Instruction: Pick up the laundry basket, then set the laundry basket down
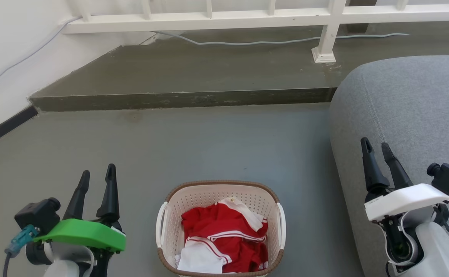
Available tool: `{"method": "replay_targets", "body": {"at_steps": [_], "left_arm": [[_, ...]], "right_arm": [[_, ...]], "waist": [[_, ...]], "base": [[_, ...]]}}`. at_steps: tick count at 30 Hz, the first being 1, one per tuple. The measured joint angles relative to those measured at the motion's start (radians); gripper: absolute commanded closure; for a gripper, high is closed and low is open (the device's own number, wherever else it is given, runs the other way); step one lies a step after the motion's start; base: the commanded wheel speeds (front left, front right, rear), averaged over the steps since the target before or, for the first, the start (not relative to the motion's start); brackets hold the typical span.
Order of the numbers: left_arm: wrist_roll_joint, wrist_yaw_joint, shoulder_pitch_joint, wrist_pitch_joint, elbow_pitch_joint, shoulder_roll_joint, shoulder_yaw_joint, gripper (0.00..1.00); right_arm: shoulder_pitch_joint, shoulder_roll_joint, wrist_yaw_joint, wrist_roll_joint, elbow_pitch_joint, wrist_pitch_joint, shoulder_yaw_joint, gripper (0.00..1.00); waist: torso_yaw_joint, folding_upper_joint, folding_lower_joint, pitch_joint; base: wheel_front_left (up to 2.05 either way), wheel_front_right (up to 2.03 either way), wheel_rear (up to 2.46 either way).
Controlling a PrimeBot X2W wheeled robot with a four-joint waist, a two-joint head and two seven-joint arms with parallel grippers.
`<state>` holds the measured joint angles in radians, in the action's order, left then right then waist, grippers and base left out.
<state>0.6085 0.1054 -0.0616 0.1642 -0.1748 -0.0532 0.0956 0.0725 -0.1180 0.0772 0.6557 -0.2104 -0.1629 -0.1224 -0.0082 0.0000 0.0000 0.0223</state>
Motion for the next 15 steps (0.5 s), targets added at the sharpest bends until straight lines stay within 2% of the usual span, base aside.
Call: {"method": "replay_targets", "body": {"at_steps": [15], "left_arm": [[-0.207,0.0,0.0,0.058,0.02,0.003,0.015,0.0]], "right_arm": [[0.0,0.009,-0.001,-0.209,0.011,-0.056,-0.02,0.0]], "waist": [[-0.002,0.0,0.0,0.007]], "base": [[0.0,0.0,0.0]]}}
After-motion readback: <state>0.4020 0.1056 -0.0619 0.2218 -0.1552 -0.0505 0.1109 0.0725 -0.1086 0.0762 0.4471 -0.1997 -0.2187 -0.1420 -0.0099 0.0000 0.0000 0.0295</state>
